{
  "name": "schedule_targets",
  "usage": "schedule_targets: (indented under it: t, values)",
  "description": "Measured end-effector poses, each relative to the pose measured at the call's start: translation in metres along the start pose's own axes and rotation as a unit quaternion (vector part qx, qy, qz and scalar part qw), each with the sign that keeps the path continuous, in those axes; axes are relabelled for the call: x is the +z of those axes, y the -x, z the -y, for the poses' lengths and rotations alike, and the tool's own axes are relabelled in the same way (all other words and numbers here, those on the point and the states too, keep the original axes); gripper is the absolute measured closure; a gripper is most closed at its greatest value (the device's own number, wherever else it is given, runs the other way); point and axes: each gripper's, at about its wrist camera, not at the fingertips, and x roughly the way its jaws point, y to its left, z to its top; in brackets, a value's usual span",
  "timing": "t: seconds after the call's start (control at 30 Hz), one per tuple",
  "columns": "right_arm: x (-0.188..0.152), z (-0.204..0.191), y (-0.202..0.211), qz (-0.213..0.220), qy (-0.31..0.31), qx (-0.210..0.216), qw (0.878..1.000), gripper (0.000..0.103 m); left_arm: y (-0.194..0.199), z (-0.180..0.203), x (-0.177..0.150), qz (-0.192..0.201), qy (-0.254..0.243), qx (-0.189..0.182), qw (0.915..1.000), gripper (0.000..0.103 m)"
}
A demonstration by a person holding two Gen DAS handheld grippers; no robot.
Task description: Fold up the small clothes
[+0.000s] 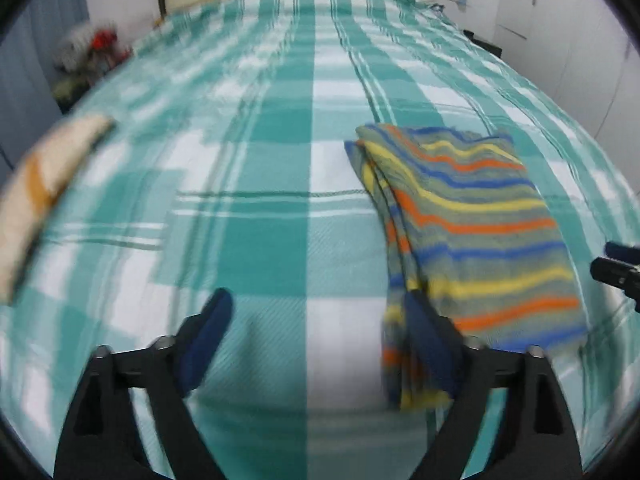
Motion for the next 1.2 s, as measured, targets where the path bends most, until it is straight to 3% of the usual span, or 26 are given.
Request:
schedule_targets:
  t: [0.1, 0.27, 0.33, 0.6, 0.9, 1.2]
  values:
    - [-0.020, -0.016, 0.025, 0.013, 0.015, -0.020, 1.000, 0.007, 0.037, 0.007, -0.009, 0.032, -0.014, 0.022, 0.9991, 0.001]
    - [-0.039, -0.047, 0.066, 0.053, 0.011, -0.068, 0.996, 0.006, 0.076, 0.007, -0.019, 0.035, 0.003, 0.099, 0.9944, 0.001]
    - [-0.046, -0.058, 0.083, 0.066, 0.009, -0.081, 0.994, 0.006, 0.088, 0.005, -0.026, 0.038, 0.009, 0.113, 0.9928, 0.001]
    - [-0.065, -0.087, 0.120, 0.086, 0.026, -0.106, 0.990, 0.006, 0.105, 0.010, -0.044, 0.002, 0.021, 0.102, 0.9945, 0.001]
    - [-0.078, -0.089, 0.142, 0.071, 0.015, -0.132, 0.989, 0.006, 0.125, 0.018, -0.044, -0.022, 0.044, 0.021, 0.9986, 0.001]
    - [-0.079, -0.084, 0.156, 0.062, 0.004, -0.133, 0.989, 0.006, 0.132, 0.034, -0.043, -0.029, 0.027, 0.016, 0.9991, 0.001]
